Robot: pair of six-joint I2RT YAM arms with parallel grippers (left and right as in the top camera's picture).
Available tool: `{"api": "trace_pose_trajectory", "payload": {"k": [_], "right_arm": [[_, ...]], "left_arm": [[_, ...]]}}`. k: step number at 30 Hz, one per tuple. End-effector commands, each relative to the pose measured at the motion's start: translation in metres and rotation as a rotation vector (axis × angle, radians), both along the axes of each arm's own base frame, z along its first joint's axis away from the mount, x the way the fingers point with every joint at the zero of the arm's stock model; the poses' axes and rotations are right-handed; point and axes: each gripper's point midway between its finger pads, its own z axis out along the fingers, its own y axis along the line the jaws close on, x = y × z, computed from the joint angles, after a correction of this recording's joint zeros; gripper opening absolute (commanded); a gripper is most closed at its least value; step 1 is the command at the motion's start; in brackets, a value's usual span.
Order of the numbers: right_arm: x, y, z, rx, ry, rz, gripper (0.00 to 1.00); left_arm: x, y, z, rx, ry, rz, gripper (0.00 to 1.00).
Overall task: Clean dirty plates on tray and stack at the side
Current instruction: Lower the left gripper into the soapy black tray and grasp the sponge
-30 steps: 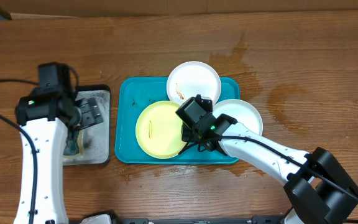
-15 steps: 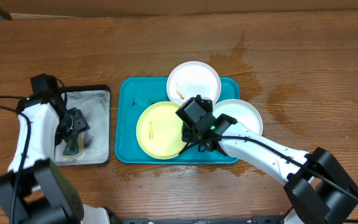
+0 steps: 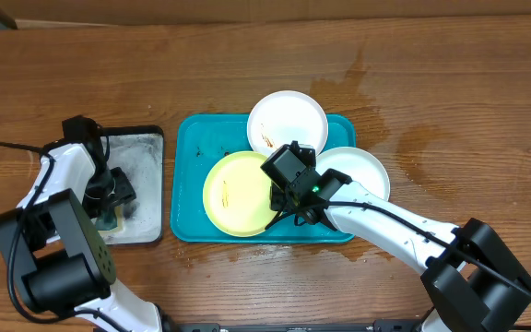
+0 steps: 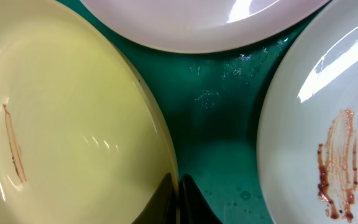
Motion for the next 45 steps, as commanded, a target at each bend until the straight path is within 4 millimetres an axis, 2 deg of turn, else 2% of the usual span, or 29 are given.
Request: {"api": "trace_pose_trajectory", "payload": {"k": [1,5,11,17,19,24,27,34,40,45], "right_arm": [[0.008,0.006,0.019,0.033,-0.044,-0.001,0.05],[0.008,0.006,0.019,0.033,-0.044,-0.001,0.05],[0.008,0.006,0.019,0.033,-0.044,-0.001,0.05],[0.008,0.005,0.019,0.032,-0.044,-0.001,0.06],[0.007,0.005,0.018,0.029,-0.041,-0.001,0.06],[0.003,0.000,0.015,0.009,-0.019,-0.005,0.06],[0.003,0.000,0.015,0.011,-0.021,-0.005,0.06],[0.004,0.001,0.015,0.014,-0.021,-0.008,0.04],[-0.001,-0.003,0.002,0.019,0.015,-0.079,0.11],[-0.004,-0.007,-0.007,0.012,0.023,-0.081,0.16]], "left_arm": [[0.005,-0.012,-0.011,-0.077,-0.017,-0.029,0.55],[0.024,-0.023,-0.010,-0.150,-0.093,-0.064,0.53],[0.054,-0.018,0.010,-0.150,-0.186,-0.073,0.61],[0.080,-0.023,0.026,-0.198,-0.283,-0.087,0.68],[0.079,-0.022,0.025,-0.192,-0.274,-0.086,0.69],[0.059,-0.013,0.023,-0.134,-0.182,-0.072,0.73],[0.055,-0.011,0.023,-0.122,-0.163,-0.071,0.76],[0.047,-0.008,0.022,-0.098,-0.130,-0.062,0.75],[0.032,-0.019,0.017,-0.145,-0.078,-0.038,0.76],[0.030,-0.021,0.015,-0.145,-0.072,-0.042,0.77]]}}
